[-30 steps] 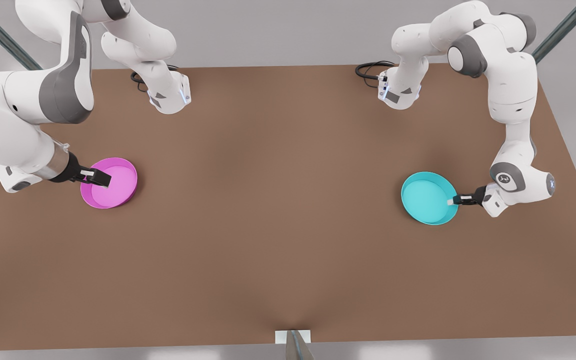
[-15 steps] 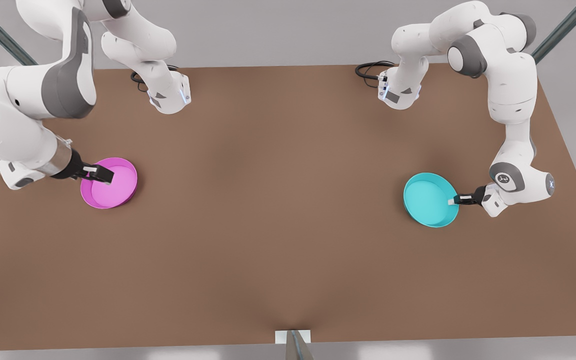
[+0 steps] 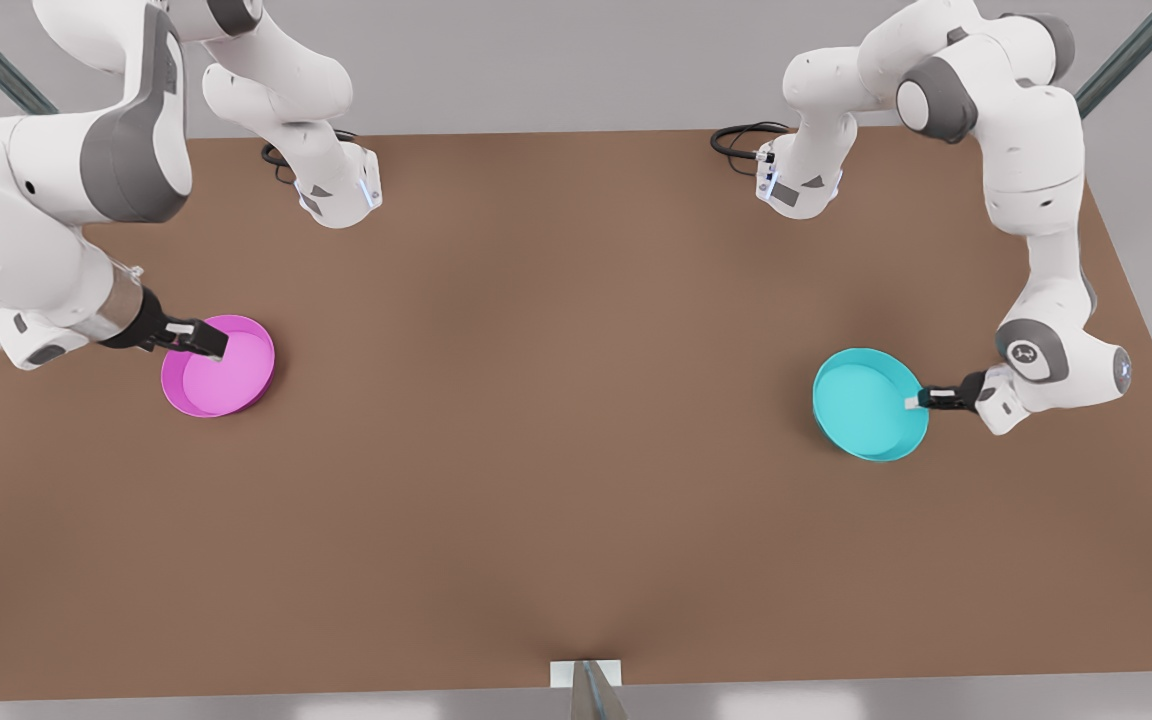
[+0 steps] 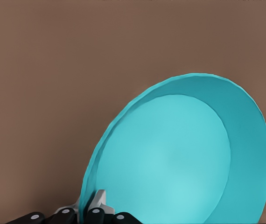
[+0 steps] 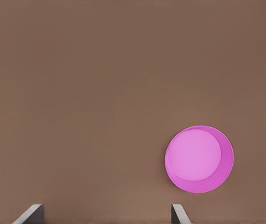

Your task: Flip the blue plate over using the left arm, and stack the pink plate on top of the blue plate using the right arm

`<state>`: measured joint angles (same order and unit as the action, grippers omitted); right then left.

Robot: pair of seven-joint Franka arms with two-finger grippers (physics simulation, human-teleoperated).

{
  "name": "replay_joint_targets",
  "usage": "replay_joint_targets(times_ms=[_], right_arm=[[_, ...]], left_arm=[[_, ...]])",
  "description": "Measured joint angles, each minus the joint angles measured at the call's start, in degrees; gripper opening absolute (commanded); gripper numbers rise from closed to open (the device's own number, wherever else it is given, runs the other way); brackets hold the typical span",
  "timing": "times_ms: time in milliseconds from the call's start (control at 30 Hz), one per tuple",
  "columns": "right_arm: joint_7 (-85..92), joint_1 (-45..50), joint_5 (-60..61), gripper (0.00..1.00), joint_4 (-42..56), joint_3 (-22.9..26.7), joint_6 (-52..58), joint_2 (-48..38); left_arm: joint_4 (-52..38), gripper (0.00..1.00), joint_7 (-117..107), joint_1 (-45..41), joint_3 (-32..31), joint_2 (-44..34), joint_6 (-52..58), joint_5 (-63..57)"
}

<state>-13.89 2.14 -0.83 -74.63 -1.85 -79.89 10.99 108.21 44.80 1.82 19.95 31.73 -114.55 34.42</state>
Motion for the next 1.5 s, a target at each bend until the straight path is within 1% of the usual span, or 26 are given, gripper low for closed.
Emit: replay_joint_targets(times_ms=[200, 267, 333, 400, 533, 600, 667, 700, 867, 933, 1067, 1200, 1333, 1367, 1433, 1500], right_arm=[[-0.18, 0.11, -0.04, 1.00, 0.97, -0.35, -0.09, 0.35], [-0.18, 0.02, 0.19, 1.00, 0.97, -0.53, -0.35, 0.41], [-0.18, 2.27, -0.76, 1.00, 0.74, -1.16, 0.12, 0.18], [-0.17, 1.28, -0.89, 1.00, 0.80, -1.13, 0.96, 0.18], [-0.18, 1.38, -0.92, 1.00, 0.88, -0.62, 3.32, 0.00], [-0.18, 1.28, -1.02, 1.00, 0.89, -0.45, 3.42, 0.00], [-0.17, 0.97, -1.09, 1.00, 0.89, -0.43, 3.35, 0.08], [-0.18, 1.16, -1.10, 1.00, 0.89, -0.47, 3.34, 0.09], [-0.18, 1.41, -1.89, 1.00, 0.89, -0.70, 3.34, 0.18], [-0.09, 1.42, -1.89, 1.00, 0.89, -0.62, 3.34, 0.09], [-0.17, 1.47, -1.98, 1.00, 1.06, -0.53, 3.34, 0.08], [-0.18, 1.55, -2.94, 1.00, 1.06, -1.13, 3.26, 0.09], [-0.13, 1.59, -2.86, 1.00, 1.06, -1.01, 3.34, -0.07], [-0.17, 1.46, -2.86, 1.00, 1.06, -0.96, 3.34, -0.09], [-0.18, 1.54, -2.86, 1.00, 1.06, -1.03, 3.34, 0.00], [-0.09, 1.56, -2.86, 1.00, 1.06, -1.05, 3.34, 0.13]], left_arm=[[-2.71, 0.21, -7.84, -1.76, -2.62, -4.29, 2.31, -0.27], [-2.87, 0.21, -13.19, -5.22, -2.81, -6.46, 1.58, -1.18], [-2.82, 0.21, -15.77, -8.42, -2.74, -7.29, 1.13, -1.85], [-2.74, 0.21, -18.09, -10.52, -2.73, -8.23, 1.21, -2.22], [-2.82, 0.21, -29.91, -17.12, -2.64, -10.29, 0.74, -4.05], [-4.93, 0.21, -37.52, -19.79, -2.68, -11.15, 0.97, -5.85], [-9.12, 0.21, -44.68, -22.28, -2.73, -10.99, 1.98, -8.87], [-11.55, 0.21, -47.64, -22.84, -2.90, -10.84, 2.17, -10.55], [-16.11, 0.21, -60.14, -29.59, -3.08, -10.76, 2.33, -19.27], [-19.10, 0.21, -62.80, -31.72, -3.08, -10.33, 4.55, -23.23], [-21.63, 0.21, -68.84, -37.88, -3.09, -10.12, 7.08, -31.94], [-22.09, 0.21, -77.34, -45.53, -3.10, -10.09, 8.12, -42.96], [-22.16, 0.21, -82.46, -53.37, -3.09, -9.95, 13.49, -55.35], [-23.38, 0.21, -82.50, -54.91, -3.02, -9.29, 15.23, -58.14], [-27.47, 0.21, -84.51, -58.73, -3.03, -5.55, 20.70, -63.57], [-28.06, 0.21, -84.64, -61.22, -3.03, -4.76, 23.27, -68.77]])
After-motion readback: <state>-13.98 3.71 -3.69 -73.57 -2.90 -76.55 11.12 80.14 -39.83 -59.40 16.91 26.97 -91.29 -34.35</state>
